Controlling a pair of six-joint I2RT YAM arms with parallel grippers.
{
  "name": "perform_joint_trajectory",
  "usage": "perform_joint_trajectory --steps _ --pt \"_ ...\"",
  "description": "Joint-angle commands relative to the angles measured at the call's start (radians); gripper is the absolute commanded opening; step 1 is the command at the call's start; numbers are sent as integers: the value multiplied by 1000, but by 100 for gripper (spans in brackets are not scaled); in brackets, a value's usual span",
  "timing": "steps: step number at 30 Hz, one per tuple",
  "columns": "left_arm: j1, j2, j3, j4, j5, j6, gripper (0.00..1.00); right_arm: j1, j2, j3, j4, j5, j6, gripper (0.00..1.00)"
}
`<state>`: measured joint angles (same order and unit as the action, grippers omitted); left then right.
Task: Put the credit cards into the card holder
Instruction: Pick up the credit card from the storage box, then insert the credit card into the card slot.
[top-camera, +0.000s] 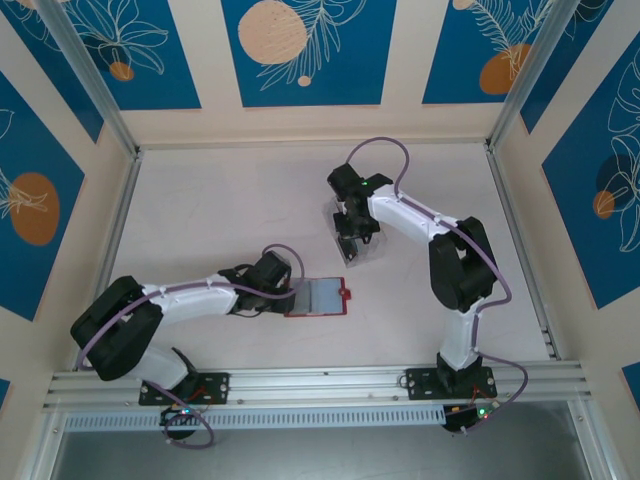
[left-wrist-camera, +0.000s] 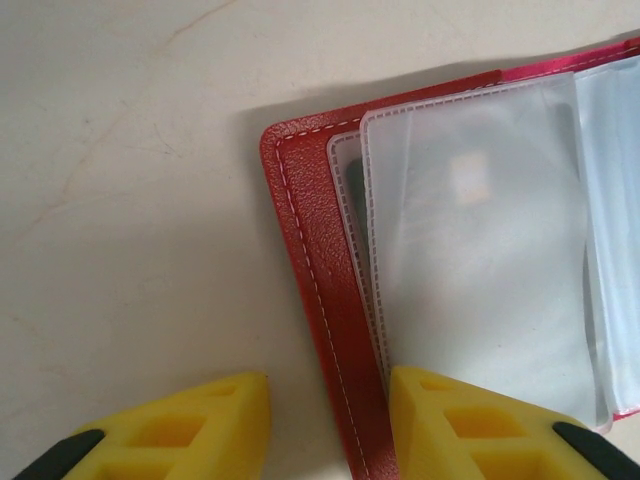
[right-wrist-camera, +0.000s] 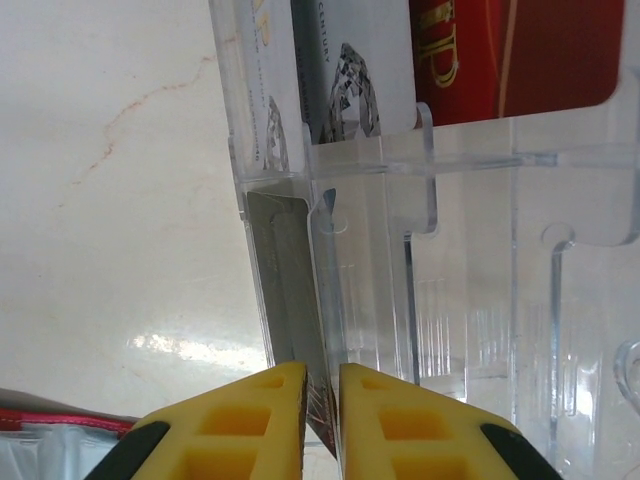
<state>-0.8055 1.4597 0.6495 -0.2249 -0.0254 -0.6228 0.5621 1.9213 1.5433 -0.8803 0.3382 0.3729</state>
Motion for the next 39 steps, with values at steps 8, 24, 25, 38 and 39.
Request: perform_joint_trajectory --steps 8,24,25,38,39 --pt "-17 15 -40 37 28 -19 36 -4 33 35 -45 25 -8 11" --pt "-18 5 -47 60 41 -13 35 73 -270 -8 -48 -4 19 0" --pt "-18 6 -47 63 42 -11 35 77 -310 -65 9 -75 30 0" --pt "-29 19 -52 91 55 -10 30 222 -419 -663 770 -392 329 0" --pt "-29 17 -53 90 55 -10 30 227 -411 -685 808 -393 344 0"
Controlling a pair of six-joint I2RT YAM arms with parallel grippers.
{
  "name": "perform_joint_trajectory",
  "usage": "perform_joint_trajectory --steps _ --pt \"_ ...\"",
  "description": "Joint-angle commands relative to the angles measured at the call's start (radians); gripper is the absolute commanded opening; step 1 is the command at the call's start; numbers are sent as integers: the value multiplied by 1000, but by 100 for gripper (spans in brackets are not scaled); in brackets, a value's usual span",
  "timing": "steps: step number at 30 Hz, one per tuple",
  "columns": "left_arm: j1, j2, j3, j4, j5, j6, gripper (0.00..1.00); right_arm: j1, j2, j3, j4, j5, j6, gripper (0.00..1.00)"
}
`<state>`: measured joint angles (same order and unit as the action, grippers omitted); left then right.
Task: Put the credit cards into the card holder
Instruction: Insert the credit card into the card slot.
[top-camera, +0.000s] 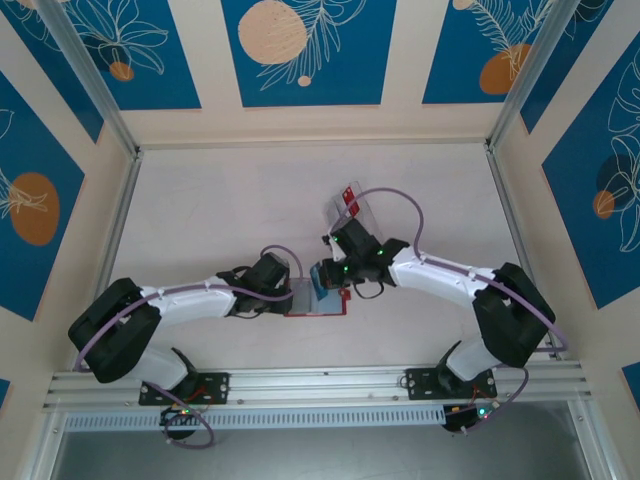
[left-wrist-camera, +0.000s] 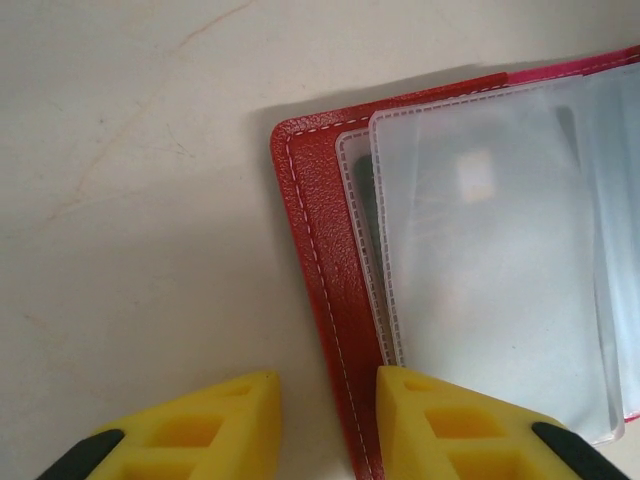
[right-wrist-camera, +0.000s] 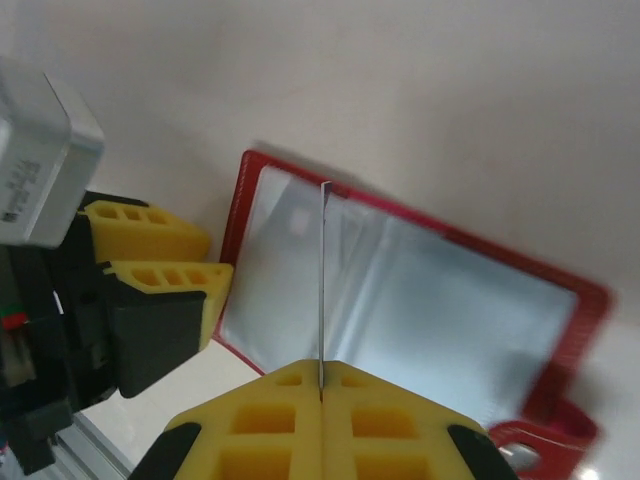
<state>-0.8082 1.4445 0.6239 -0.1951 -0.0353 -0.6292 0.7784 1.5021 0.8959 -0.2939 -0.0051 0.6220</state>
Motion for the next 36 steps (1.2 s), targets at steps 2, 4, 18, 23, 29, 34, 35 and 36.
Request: perform_joint_trajectory --steps 2,4,18,23,29,34,35,36 --pt "-28 30 -30 55 61 -3 29 19 24 -72 280 -41 120 0" --pt "-30 27 -33 52 58 -3 28 25 29 -93 308 -22 133 0" --pt "-32 28 -32 35 59 3 24 32 23 -208 421 87 232 0" --pt "-33 29 -33 32 58 3 22 30 -1 -242 444 111 248 0" --pt "-32 28 -36 29 57 3 20 14 -46 -281 500 74 267 0" --pt "-33 25 -36 27 57 2 19 1 -64 -288 509 56 264 0" --pt "-35 25 -34 28 57 2 18 2 -63 -287 508 54 262 0" --pt "-34 25 -32 26 57 2 17 2 -58 -287 509 54 263 0"
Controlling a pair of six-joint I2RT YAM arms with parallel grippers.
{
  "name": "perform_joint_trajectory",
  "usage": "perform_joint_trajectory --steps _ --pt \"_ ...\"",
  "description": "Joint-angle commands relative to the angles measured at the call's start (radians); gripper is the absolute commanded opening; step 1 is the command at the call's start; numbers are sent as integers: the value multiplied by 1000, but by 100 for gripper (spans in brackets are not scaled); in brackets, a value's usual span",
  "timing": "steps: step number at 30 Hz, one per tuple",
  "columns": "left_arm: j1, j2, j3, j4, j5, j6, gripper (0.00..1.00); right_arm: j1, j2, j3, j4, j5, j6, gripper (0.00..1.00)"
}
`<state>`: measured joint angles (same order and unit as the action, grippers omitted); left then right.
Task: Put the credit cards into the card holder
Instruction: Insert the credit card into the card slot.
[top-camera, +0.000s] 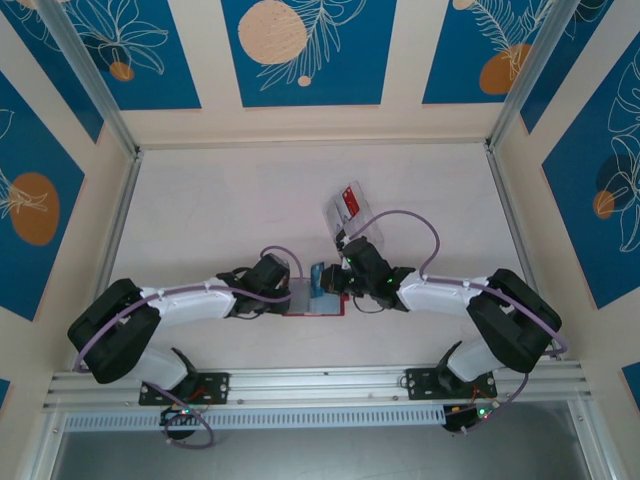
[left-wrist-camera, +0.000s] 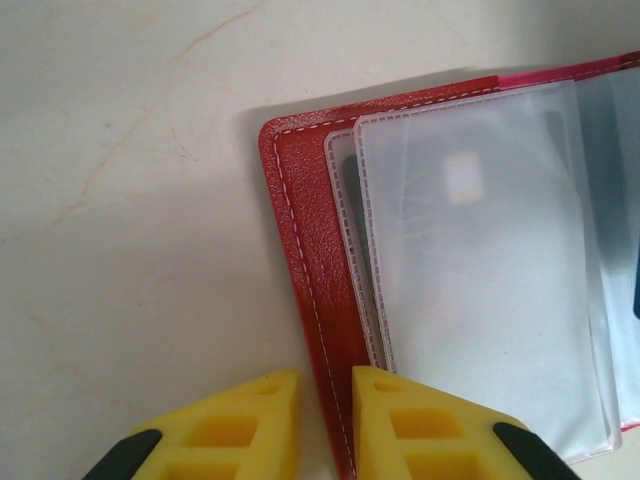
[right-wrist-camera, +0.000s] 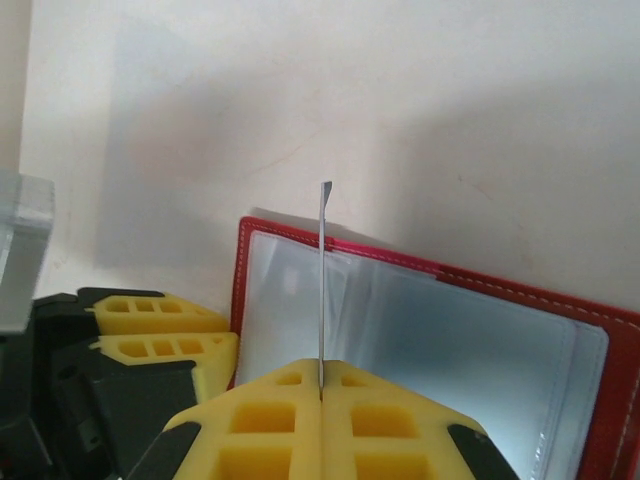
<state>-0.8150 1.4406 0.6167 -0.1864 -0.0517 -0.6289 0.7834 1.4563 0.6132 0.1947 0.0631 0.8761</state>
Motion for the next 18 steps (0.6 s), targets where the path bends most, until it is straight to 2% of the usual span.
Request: perform_joint_trajectory --steps 1,18 --pt "-28 29 -25 15 73 2 17 -3 -7 -5 23 -16 10 0" --pt "-30 29 -22 11 75 1 14 4 50 -14 63 5 27 0"
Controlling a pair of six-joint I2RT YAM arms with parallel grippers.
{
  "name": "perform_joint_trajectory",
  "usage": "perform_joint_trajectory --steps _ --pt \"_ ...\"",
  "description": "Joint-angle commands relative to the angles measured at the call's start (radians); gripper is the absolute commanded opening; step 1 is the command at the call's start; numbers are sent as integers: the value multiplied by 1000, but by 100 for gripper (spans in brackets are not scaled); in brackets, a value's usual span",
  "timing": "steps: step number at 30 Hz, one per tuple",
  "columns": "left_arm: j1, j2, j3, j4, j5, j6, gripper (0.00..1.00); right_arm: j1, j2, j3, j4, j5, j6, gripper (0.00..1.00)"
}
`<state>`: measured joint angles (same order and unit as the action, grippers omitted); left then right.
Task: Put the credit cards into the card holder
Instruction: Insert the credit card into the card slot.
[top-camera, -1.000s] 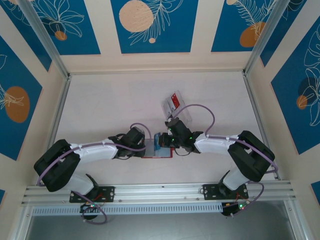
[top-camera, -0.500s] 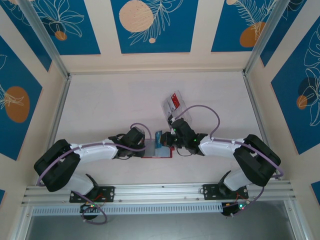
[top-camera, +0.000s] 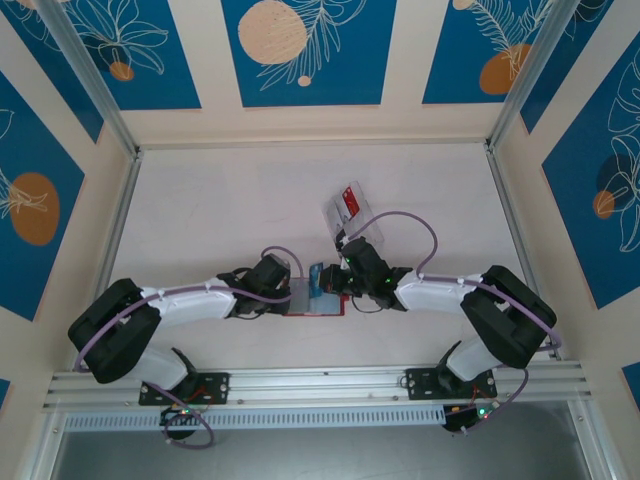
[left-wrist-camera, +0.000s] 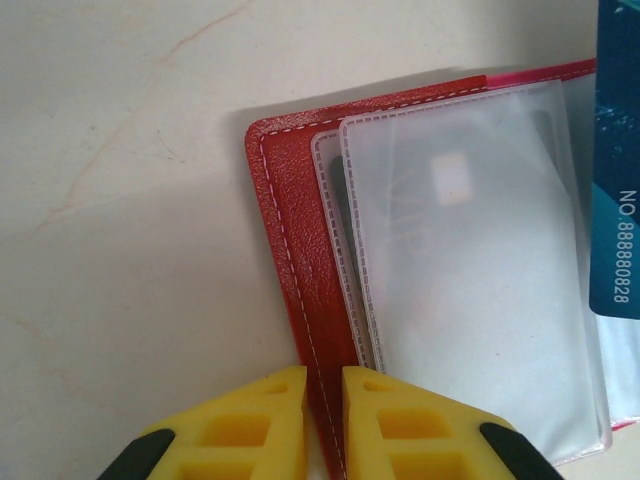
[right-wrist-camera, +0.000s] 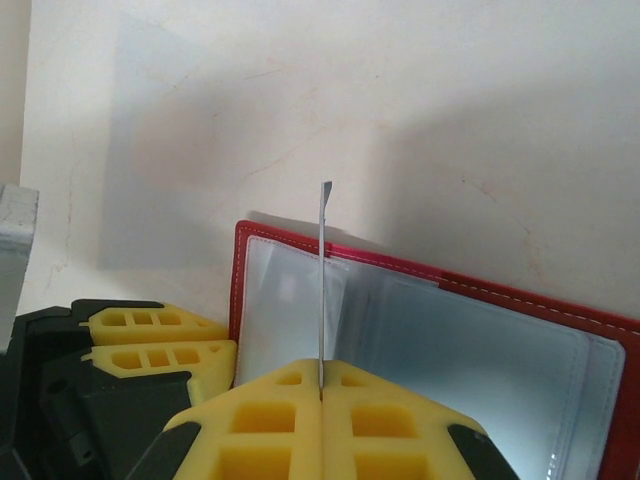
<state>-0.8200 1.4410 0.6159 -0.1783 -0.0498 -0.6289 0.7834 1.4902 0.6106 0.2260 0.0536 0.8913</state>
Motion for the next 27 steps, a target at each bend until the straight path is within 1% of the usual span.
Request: perform_joint_trajectory --steps 1,15,27 --pt "-25 29 -21 3 73 0 14 6 20 -13 34 15 13 0" --pt "-27 28 -16 -5 73 0 14 14 53 -23 69 13 33 0" --pt "-28 32 -10 -13 71 3 14 17 88 -77 163 -39 103 0"
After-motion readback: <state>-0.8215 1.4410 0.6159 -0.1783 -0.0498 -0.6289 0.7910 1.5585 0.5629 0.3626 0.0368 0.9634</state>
